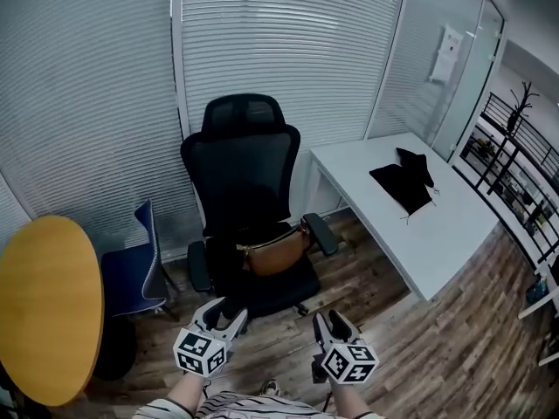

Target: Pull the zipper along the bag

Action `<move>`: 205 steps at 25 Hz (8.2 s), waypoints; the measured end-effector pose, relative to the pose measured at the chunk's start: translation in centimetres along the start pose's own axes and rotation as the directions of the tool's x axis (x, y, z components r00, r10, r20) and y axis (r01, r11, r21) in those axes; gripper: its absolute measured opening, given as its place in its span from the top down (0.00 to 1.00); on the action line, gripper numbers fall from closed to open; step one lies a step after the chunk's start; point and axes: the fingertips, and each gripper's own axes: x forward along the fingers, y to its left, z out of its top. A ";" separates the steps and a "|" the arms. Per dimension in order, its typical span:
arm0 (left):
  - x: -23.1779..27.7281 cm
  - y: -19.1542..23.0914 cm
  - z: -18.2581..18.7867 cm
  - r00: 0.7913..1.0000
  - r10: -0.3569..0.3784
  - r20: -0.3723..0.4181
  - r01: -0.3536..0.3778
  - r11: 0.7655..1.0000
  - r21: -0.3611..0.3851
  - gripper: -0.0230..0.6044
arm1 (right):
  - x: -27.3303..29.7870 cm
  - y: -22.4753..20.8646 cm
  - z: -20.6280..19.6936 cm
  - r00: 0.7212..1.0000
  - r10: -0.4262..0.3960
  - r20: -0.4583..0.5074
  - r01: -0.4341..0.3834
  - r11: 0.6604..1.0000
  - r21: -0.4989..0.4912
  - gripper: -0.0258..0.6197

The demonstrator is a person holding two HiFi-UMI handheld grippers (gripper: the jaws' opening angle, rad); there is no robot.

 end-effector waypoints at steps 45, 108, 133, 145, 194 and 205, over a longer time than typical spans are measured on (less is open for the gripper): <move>18.7 21.7 0.2 0.987 0.015 -0.161 -0.027 0.997 -0.073 0.68 | 28.4 -1.2 1.3 0.989 0.001 -0.147 0.008 0.998 0.060 0.71; 30.7 27.2 -19.0 0.957 0.107 -0.268 -0.261 0.717 -0.646 0.88 | 44.1 -1.1 -19.2 0.632 0.397 -0.665 -0.468 0.880 0.081 0.90; 30.7 26.7 -19.2 0.918 0.181 -0.353 -0.360 0.755 -0.548 0.89 | 45.8 -4.5 -17.9 0.654 0.291 -0.699 -0.305 0.946 0.109 0.90; 30.8 26.7 -19.2 0.893 0.242 -0.380 -0.413 0.777 -0.476 0.89 | 46.1 -5.4 -17.9 0.662 0.247 -0.708 -0.245 0.964 0.107 0.90; 30.5 26.7 -19.6 0.854 0.301 -0.425 -0.488 0.748 -0.450 0.89 | 46.1 -17.1 -11.9 0.746 0.015 -0.665 -0.047 0.998 -0.030 0.90; 30.7 26.8 -19.6 0.846 0.306 -0.436 -0.497 0.749 -0.438 0.89 | 46.1 -19.0 -10.2 0.770 -0.030 -0.637 -0.019 0.997 -0.069 0.90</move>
